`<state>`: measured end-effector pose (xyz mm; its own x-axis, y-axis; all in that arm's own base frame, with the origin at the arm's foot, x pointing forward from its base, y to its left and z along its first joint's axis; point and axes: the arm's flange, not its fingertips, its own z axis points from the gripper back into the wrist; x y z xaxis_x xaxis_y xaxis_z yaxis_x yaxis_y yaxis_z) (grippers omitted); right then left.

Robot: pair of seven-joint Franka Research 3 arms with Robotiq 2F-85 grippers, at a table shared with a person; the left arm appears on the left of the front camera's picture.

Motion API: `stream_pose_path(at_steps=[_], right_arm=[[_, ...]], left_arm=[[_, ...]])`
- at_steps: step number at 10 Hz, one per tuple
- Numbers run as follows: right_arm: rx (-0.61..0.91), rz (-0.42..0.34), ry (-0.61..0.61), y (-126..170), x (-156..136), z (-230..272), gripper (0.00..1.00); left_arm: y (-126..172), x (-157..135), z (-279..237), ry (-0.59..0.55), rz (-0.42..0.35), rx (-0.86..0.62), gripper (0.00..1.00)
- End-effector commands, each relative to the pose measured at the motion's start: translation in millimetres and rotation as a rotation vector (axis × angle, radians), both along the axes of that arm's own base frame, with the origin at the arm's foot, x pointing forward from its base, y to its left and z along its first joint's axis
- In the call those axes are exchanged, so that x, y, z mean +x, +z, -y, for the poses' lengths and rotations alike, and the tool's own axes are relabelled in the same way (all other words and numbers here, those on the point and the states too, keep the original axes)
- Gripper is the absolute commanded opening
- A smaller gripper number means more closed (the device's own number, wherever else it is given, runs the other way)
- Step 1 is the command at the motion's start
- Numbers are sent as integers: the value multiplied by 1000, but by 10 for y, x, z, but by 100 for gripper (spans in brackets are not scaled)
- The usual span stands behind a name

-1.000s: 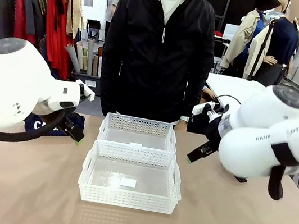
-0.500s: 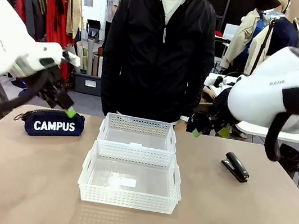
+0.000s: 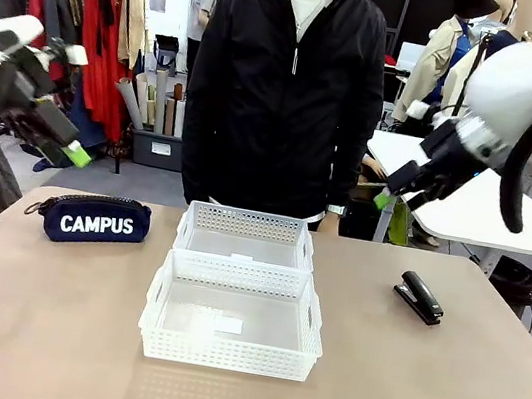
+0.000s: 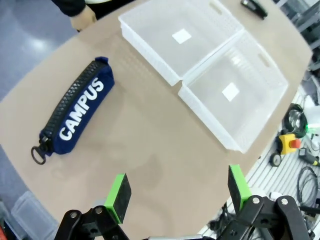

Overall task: Distribute items into two baskets.
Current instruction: Pick up the Pencil pouch that the person points to.

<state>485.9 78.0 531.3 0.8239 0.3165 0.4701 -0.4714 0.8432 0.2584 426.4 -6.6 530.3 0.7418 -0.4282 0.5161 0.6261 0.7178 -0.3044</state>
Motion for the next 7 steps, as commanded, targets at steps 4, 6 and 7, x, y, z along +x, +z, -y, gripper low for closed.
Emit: stream_pose_path(at_steps=[4,6,7], right_arm=[[195,-1,-64,512,15,915,100],[234,-41,-107,505,94,1354,100],[262,-37,-123,503,94,1479,100]], left_arm=[[147,-146,-597,54,21,-128,100],[211,-157,-731,45,34,-182,100],[239,-181,-776,80,41,-186,100]])
